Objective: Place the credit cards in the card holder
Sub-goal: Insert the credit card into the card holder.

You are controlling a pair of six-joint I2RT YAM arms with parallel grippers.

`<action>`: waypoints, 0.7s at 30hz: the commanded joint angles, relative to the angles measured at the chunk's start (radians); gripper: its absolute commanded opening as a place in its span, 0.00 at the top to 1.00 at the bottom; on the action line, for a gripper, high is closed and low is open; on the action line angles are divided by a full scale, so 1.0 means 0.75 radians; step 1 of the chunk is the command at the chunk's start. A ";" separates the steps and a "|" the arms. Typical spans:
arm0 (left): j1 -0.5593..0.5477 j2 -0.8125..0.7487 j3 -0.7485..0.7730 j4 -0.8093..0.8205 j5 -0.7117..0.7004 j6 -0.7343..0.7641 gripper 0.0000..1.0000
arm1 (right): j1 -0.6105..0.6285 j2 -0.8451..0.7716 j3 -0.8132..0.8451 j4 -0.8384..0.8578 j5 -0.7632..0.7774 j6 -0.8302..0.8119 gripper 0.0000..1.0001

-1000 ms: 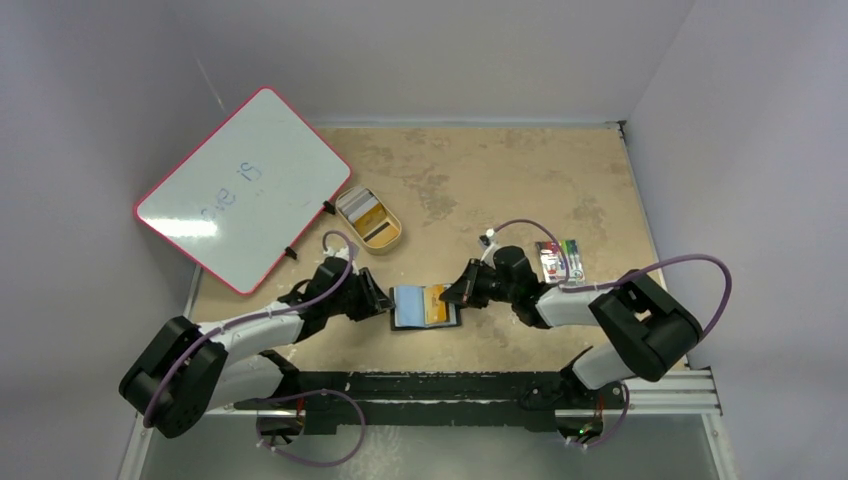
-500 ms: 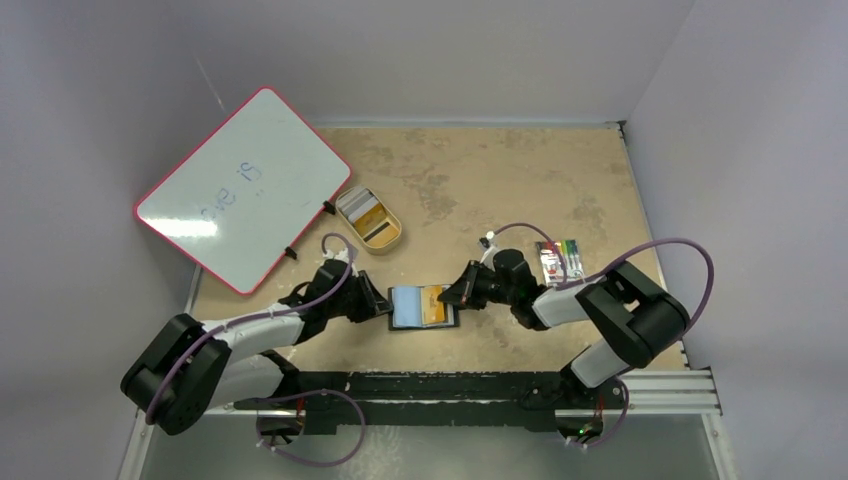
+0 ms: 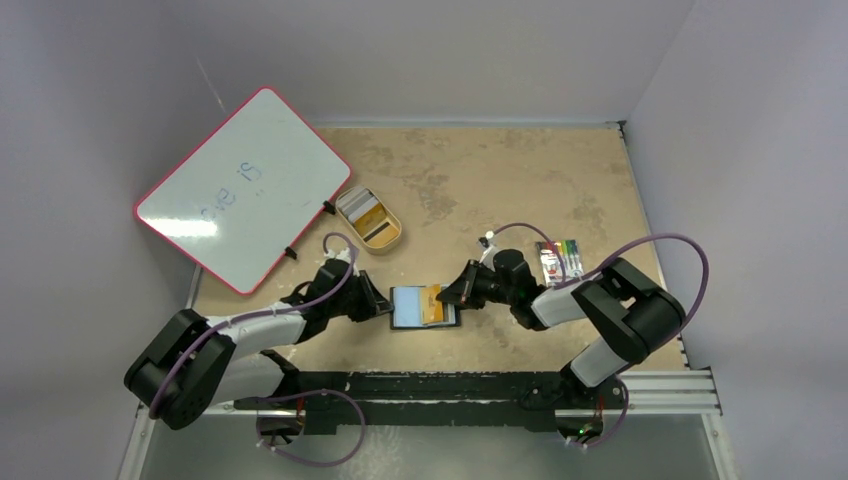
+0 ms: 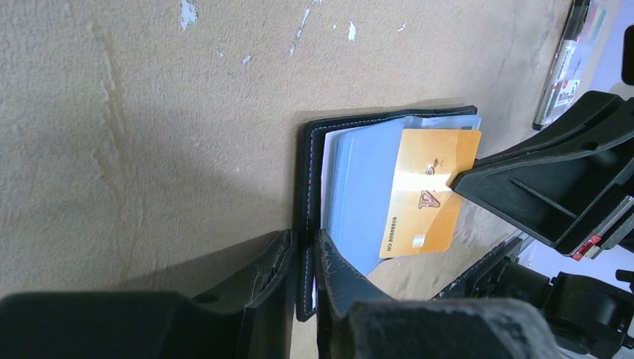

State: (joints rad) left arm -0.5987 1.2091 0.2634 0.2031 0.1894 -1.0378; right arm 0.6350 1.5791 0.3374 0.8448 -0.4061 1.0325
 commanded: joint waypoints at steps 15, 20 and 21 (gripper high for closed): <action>-0.048 0.026 -0.026 0.025 -0.029 -0.014 0.87 | 0.012 0.024 0.005 0.100 0.038 0.015 1.00; -0.053 0.037 -0.026 0.011 -0.039 -0.004 0.87 | 0.012 -0.005 -0.013 0.074 0.062 -0.020 1.00; -0.054 0.037 -0.027 0.006 -0.038 -0.005 0.87 | 0.013 -0.003 -0.015 0.069 0.055 -0.025 1.00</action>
State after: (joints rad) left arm -0.6243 1.2190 0.2630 0.2230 0.1699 -1.0382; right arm 0.6350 1.5990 0.3363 0.8825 -0.3870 1.0416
